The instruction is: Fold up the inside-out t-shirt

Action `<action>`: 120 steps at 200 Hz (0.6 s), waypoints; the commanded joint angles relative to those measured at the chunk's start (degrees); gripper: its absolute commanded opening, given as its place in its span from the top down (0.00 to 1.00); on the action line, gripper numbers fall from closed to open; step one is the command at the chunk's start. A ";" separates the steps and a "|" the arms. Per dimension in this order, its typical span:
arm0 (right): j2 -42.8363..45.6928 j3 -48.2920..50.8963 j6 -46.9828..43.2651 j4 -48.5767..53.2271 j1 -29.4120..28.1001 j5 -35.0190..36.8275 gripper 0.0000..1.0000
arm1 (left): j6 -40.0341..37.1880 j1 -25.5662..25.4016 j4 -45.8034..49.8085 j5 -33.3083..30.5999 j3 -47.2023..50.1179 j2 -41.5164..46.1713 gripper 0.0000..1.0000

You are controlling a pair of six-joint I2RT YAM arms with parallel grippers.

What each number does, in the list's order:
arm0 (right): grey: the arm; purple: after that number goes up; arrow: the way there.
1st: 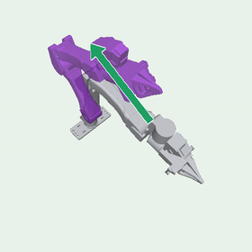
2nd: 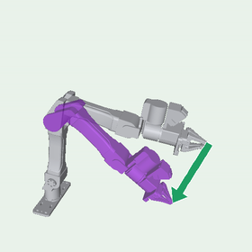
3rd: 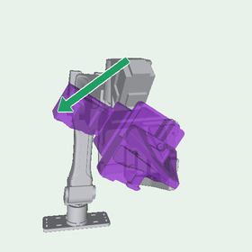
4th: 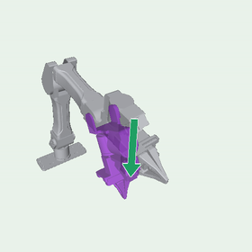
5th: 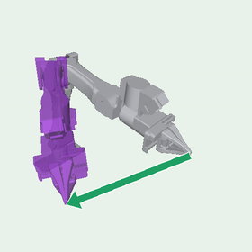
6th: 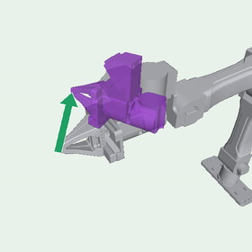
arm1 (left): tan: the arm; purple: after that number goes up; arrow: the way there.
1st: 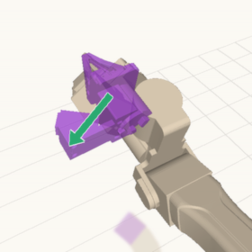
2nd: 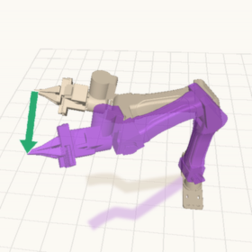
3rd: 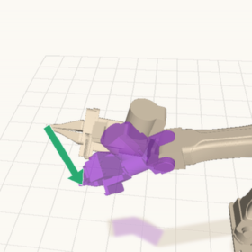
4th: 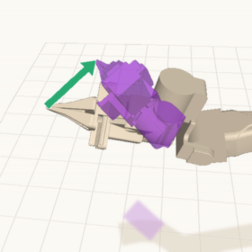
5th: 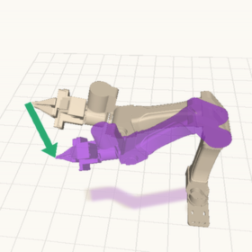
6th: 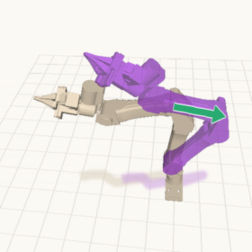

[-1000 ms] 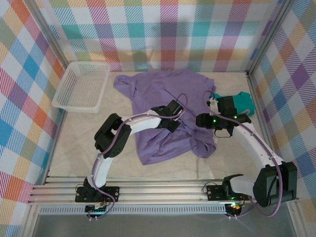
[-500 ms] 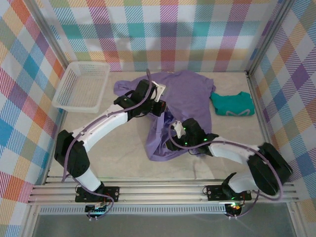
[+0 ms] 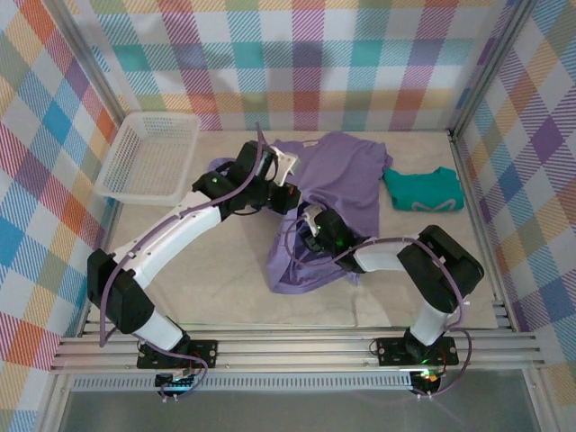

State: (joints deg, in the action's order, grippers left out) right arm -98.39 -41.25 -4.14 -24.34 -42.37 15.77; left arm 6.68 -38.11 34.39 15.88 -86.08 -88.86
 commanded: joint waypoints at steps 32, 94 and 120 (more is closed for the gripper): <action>-4.49 -4.78 -3.63 -0.14 0.22 5.70 0.55 | 1.31 0.25 -0.49 9.86 -4.82 2.90 1.00; -0.67 -4.53 2.82 -0.41 7.02 -8.00 0.53 | -2.43 0.25 1.14 4.78 -1.08 7.42 1.00; 1.93 -2.98 1.08 -1.41 7.02 -14.49 0.51 | -3.20 0.25 2.25 2.07 -1.36 6.14 1.00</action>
State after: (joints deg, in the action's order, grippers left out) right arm -100.53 -45.01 -2.37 -23.94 -34.76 9.82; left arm 5.34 -38.11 34.87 20.51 -87.92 -82.21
